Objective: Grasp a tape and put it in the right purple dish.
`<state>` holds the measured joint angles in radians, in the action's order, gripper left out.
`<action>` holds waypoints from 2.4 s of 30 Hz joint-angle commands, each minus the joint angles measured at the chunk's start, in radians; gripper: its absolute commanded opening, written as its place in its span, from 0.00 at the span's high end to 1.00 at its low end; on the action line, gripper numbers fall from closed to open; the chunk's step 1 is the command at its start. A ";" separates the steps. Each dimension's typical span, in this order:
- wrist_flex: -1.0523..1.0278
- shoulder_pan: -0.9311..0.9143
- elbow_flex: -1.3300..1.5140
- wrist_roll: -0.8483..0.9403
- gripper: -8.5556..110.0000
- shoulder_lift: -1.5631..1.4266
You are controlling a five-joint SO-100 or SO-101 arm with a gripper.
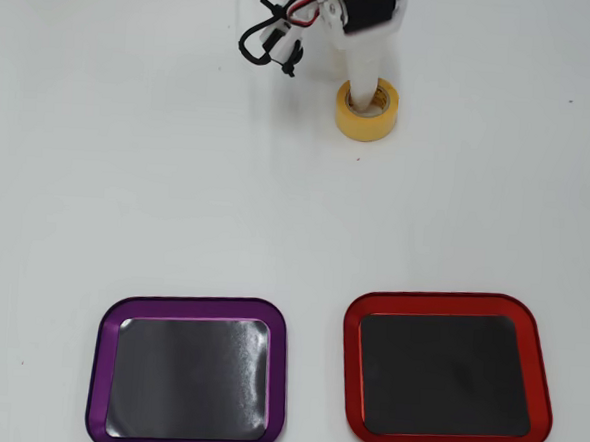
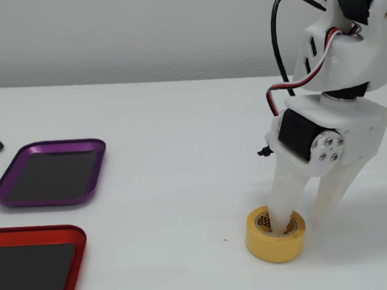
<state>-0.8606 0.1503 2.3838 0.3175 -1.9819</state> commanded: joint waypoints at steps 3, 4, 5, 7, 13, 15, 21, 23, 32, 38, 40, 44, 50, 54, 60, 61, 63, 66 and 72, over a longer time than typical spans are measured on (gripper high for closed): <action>0.015 0.008 -0.025 -0.018 0.81 0.075; 0.015 0.008 -0.025 -0.017 0.81 0.080; 0.015 0.008 -0.025 -0.015 0.81 0.081; 0.015 0.009 -0.025 -0.015 0.85 0.081; -0.026 0.012 -0.051 -0.025 0.93 0.048; -0.089 0.003 -0.114 -0.029 0.93 -0.023; -0.175 0.000 -0.268 -0.072 0.93 -0.410; -0.138 -0.005 -0.279 -0.060 0.93 -0.540; 0.448 -0.307 0.109 0.137 0.93 -0.719; 0.727 -0.356 0.161 0.161 0.93 -0.499; 0.730 -0.356 0.075 0.152 0.93 -0.377; 0.729 -0.359 -0.127 0.149 0.93 -0.118; 0.658 -0.359 -0.379 0.149 0.93 0.210; 0.569 -0.360 -0.557 0.091 0.93 0.367; 0.370 -0.360 -0.842 0.046 0.93 0.563; 0.341 -0.360 -0.884 0.046 0.93 0.594; 0.275 -0.360 -0.956 0.046 0.93 0.640; 0.183 -0.360 -1.031 0.046 0.93 0.684; 0.006 -0.359 -1.115 0.044 0.85 0.693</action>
<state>-0.7854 -0.2117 1.3300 0.3712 -1.2732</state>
